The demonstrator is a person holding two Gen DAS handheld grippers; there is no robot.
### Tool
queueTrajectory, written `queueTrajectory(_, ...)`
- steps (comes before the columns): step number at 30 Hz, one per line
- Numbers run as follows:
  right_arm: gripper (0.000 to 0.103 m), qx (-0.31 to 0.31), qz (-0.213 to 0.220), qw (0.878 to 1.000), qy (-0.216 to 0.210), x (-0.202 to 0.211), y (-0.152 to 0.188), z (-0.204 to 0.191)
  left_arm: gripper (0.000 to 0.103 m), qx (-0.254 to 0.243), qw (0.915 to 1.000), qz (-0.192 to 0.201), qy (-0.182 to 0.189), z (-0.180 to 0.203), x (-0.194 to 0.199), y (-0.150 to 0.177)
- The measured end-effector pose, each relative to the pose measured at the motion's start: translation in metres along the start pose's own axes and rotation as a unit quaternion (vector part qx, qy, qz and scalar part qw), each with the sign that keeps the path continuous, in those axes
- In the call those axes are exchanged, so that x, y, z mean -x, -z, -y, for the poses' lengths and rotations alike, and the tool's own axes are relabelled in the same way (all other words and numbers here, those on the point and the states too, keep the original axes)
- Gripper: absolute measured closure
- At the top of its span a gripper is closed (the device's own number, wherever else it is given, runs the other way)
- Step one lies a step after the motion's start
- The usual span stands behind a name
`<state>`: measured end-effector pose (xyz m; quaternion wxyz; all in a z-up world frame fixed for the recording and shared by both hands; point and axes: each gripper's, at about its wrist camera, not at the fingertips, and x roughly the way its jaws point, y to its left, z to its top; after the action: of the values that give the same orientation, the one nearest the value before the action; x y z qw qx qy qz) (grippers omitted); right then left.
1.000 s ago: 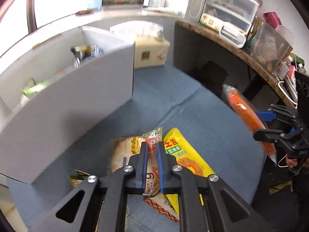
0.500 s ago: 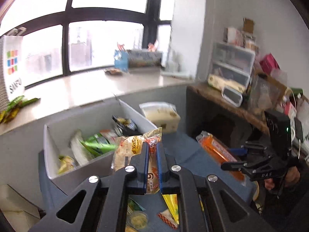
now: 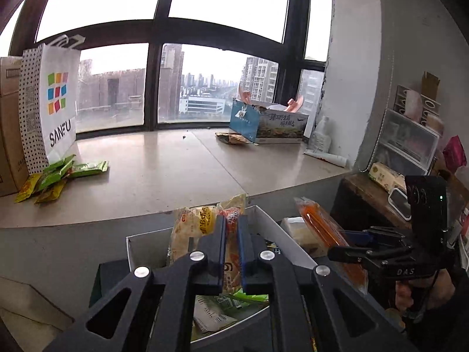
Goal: Organize snacks
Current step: 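Lower the bread bag and orange pack into the white box and open both grippers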
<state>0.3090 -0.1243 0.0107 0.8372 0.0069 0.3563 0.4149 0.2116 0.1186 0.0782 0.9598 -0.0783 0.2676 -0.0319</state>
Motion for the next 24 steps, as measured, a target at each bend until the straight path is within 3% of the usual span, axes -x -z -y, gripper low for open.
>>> queueTrajectory(4,0.045,-0.03,-0.019,0.999,-0.008,-0.041,-0.025,0.005,0.095,0.014,0.9993,-0.032,-0.013,-0.02,-0.035,0.008)
queueTrajectory(7,0.042,-0.014,-0.029,0.999,0.006,-0.064,-0.031,0.0,0.094,0.009,0.9985,-0.047,-0.028,-0.03,-0.052,0.019)
queueTrajectory(8,0.039,-0.012,-0.03,0.999,0.012,-0.071,-0.033,-0.001,0.09,0.014,0.9979,-0.054,-0.034,-0.033,-0.057,0.023)
queueTrajectory(9,0.025,-0.013,-0.03,0.999,0.01,-0.077,-0.034,0.001,0.085,0.023,0.9969,-0.066,-0.036,-0.038,-0.063,0.027)
queueTrajectory(10,0.008,-0.018,-0.033,0.999,0.007,-0.082,-0.035,0.003,0.074,0.031,0.9957,-0.073,-0.049,-0.043,-0.067,0.03)
queueTrajectory(12,0.003,-0.027,-0.026,0.999,0.01,-0.085,-0.035,0.009,0.023,0.034,0.995,-0.07,-0.063,-0.047,-0.067,0.037)
queueTrajectory(14,0.0,-0.027,-0.028,0.999,0.006,-0.082,-0.033,0.013,0.001,0.024,0.9963,-0.056,-0.061,-0.045,-0.059,0.041)
queueTrajectory(19,0.0,-0.008,-0.017,1.0,0.016,-0.062,-0.025,0.014,0.0,0.018,0.9966,-0.061,-0.052,-0.036,-0.044,0.045)
queueTrajectory(24,0.0,0.013,0.021,1.0,0.006,-0.011,-0.004,0.003,0.0,0.024,0.9975,-0.055,-0.039,-0.021,-0.017,0.062)
